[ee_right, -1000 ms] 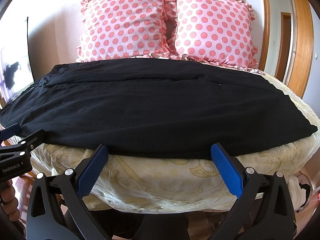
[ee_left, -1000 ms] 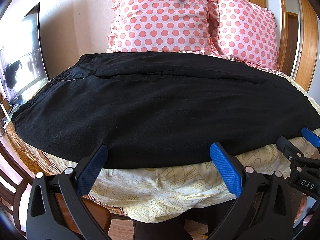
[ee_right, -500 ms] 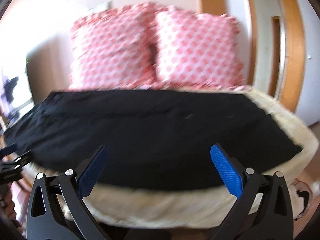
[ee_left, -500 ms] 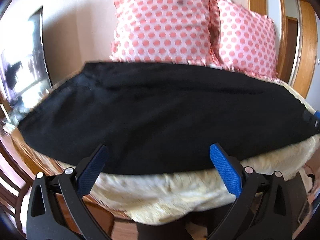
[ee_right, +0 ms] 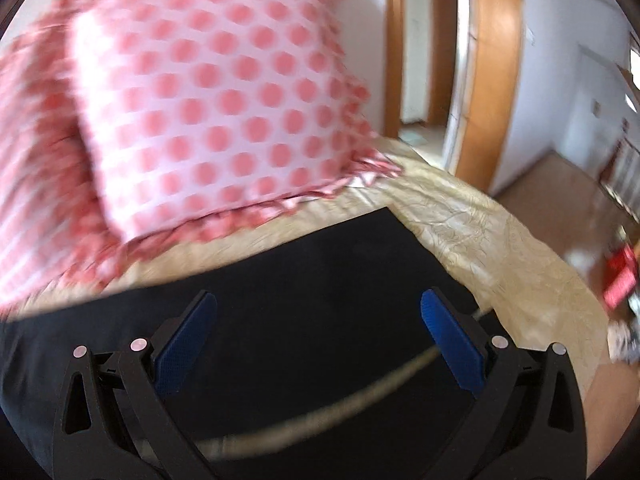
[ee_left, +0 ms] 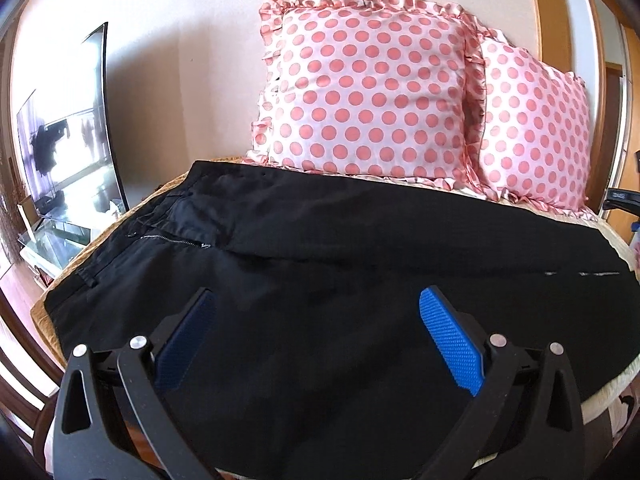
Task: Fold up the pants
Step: 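Lower the right tool onto the black trousers and close it on the fabric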
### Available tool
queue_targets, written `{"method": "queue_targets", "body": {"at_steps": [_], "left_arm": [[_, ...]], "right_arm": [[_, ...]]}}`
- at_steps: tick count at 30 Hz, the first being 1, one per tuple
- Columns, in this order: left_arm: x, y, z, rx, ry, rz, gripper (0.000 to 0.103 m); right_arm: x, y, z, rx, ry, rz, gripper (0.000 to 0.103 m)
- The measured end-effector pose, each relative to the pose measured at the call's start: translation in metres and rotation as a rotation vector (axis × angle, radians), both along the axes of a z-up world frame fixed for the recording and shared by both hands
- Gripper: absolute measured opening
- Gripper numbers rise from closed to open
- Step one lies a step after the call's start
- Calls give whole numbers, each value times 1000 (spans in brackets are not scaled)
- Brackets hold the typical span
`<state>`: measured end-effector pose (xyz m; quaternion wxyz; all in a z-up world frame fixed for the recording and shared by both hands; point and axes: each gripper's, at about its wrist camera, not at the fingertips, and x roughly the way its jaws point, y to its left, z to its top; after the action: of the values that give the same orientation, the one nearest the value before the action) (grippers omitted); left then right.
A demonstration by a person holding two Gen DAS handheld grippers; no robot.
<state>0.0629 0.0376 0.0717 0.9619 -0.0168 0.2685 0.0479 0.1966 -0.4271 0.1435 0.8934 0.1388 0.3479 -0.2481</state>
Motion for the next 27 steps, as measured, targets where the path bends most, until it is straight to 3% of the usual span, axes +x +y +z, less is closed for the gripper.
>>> {"method": "queue_targets", "body": {"at_steps": [2,6,11,17,21,25,27], "left_arm": [[6,1,-1,2,5,4,101],[20,3,-7,15,23,15,101],[34,8,-13,10,47,29,101],[44,9,-20,16,65,31,101],[46,6,-23,25,76,24,101],[47,4,-24,27,78,18,101],[47,4,-24,28,79,18,101]], "right_arm": [[32,-22,-12,48,43,-63,102],[85,-47,-35,7,127,-167,101],[122,-70,-62,59,193,-235,84],[136,-78,-72,54,211,-279,82],[141,-88,-82,57,228,-300,69],[141,-90,-86,48,211,-292,63],[138,-92,-86,47,199,-292,54]]}}
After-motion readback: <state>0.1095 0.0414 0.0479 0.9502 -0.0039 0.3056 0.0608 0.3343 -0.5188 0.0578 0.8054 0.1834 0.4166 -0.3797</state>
